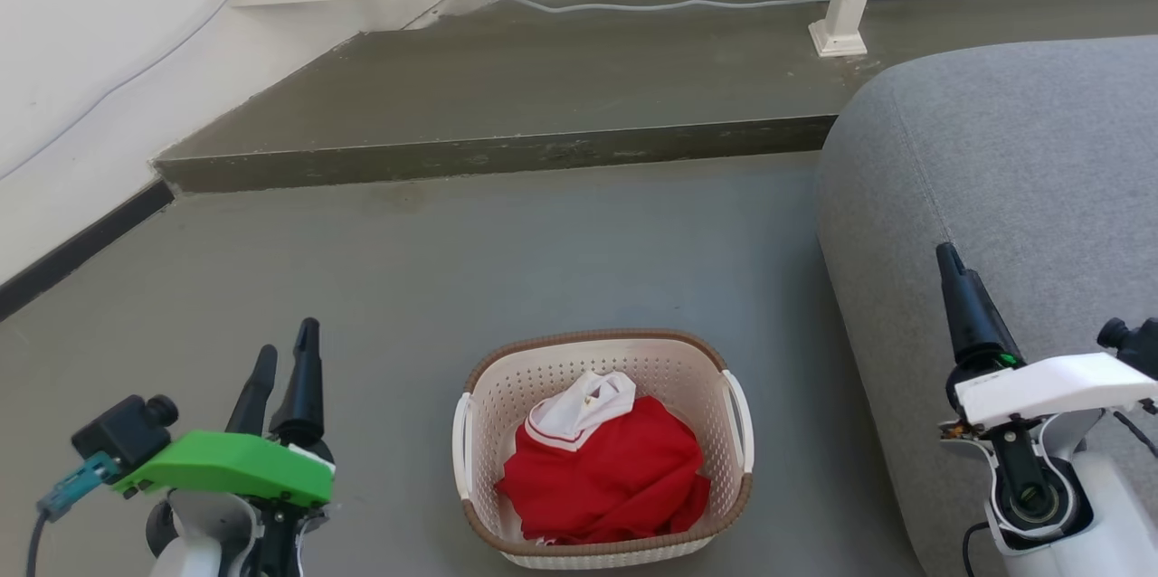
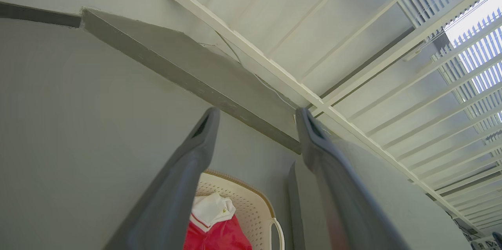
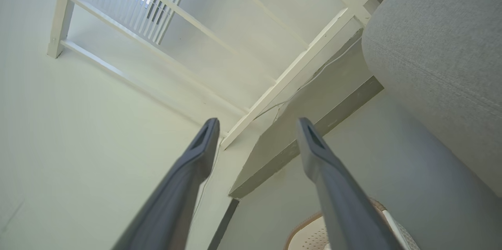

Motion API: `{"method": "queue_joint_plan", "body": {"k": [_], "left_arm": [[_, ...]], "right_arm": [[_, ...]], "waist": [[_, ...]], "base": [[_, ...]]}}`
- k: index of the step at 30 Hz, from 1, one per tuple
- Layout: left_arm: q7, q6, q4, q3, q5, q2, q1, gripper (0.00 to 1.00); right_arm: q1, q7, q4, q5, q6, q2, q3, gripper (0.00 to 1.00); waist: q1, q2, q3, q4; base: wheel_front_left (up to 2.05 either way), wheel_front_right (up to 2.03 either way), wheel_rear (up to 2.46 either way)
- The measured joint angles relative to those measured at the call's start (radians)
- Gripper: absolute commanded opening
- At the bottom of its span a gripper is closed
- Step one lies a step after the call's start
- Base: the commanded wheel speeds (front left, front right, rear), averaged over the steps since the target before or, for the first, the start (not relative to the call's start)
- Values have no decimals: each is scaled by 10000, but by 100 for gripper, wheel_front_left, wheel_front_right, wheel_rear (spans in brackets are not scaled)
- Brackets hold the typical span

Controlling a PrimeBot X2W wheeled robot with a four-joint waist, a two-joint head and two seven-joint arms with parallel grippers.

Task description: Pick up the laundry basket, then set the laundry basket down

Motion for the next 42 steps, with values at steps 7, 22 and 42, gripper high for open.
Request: {"method": "queue_joint_plan", "body": {"k": [7,22,42], "left_arm": [[-253,270,-44,-209,1356,-13,-12,100],[-821,460,-121,-516,3296,-63,-195,100],[-1476,614,-339,-840,5958,-82,-208,100]], "right_arm": [[-18,-267,0,-1338,-23,-69,337,100],[-162,-756,2,-3521,-186,-65,690,100],[-175,-1476,-2,-6431,-186,-67,1083,100]], "waist": [[0,0,10,-5],[0,0,46,-6],[0,0,-19,-35]], "base": [[0,0,0],[0,0,0],[0,0,0]]}}
